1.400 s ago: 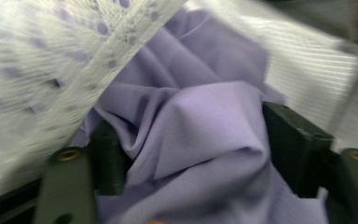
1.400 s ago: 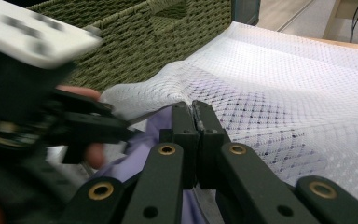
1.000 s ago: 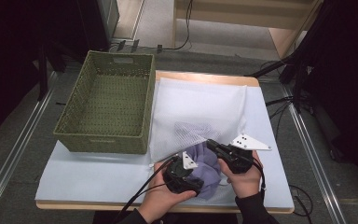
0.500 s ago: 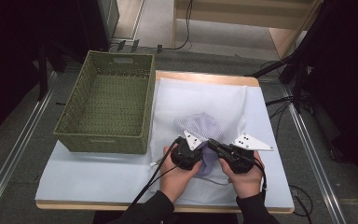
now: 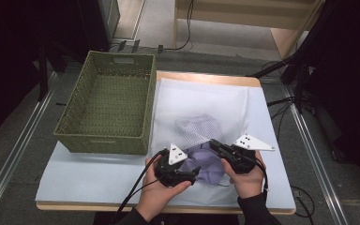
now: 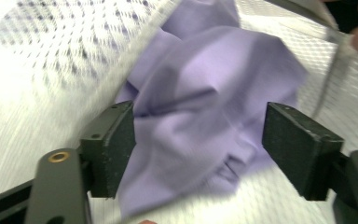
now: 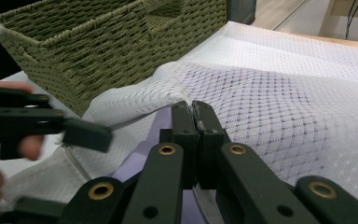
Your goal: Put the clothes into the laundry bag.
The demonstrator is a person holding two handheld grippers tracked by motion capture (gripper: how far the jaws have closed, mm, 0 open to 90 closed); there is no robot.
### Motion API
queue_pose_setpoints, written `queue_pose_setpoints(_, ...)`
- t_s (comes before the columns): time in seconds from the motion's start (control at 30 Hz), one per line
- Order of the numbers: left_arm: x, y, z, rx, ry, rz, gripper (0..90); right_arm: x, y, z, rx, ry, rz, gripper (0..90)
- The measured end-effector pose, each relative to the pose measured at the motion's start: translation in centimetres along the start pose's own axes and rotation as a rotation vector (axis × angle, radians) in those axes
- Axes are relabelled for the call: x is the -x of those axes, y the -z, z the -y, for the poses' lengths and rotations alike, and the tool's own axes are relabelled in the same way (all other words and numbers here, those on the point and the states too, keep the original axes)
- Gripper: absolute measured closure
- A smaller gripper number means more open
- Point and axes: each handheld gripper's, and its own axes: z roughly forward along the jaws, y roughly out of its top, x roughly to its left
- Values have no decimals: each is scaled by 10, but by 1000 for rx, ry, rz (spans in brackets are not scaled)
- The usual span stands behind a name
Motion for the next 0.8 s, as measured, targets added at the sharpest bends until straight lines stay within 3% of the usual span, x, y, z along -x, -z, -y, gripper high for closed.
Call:
queue_pose_setpoints(0.1, 12, -8, 11, -69, -37, 51, 442, 1, 0, 0, 2, -2, -3, 900)
queue_pose_setpoints(0.13, 16, -16, 13, -100, -50, 39, 457, 1, 0, 0, 1, 0, -2, 900)
queue_pose_setpoints(0.17, 16, -16, 13, -100, -50, 39, 449, 1, 0, 0, 2, 0, -1, 900)
queue_pose_setpoints(0.2, 17, -31, 14, -137, -41, -8, 440, 0, 0, 0, 2, 1, -1, 900)
queue_pose_setpoints(0.27, 16, -46, 12, -171, -14, -46, 412, -1, 0, 0, 0, 2, -3, 900)
queue_pose_setpoints(0.3, 18, -52, 10, -182, -21, -69, 394, -1, 0, 0, 4, 6, -4, 900)
queue_pose_setpoints(0.37, 22, -60, 5, -183, -55, -126, 420, 0, 0, 0, 0, 3, -4, 900)
queue_pose_setpoints(0.4, 22, -62, 2, -181, -66, -139, 487, 0, 0, 1, 1, 0, -6, 900)
queue_pose_setpoints(0.47, 17, -68, -4, -184, -41, -98, 676, 0, 0, 1, -1, -3, -7, 900)
queue_pose_setpoints(0.57, 11, -78, -13, -170, -37, -98, 837, 0, 0, 1, 0, 0, -8, 900)
queue_pose_setpoints(0.63, 6, -80, -20, -130, -24, -119, 874, -1, 1, 1, 1, 1, -8, 900)
queue_pose_setpoints(0.77, -8, -84, -29, -47, 15, -235, 880, 0, 1, 1, 0, -2, -2, 900)
queue_pose_setpoints(0.8, -12, -87, -29, -52, 28, -250, 867, 0, 0, 1, -2, -4, -3, 900)
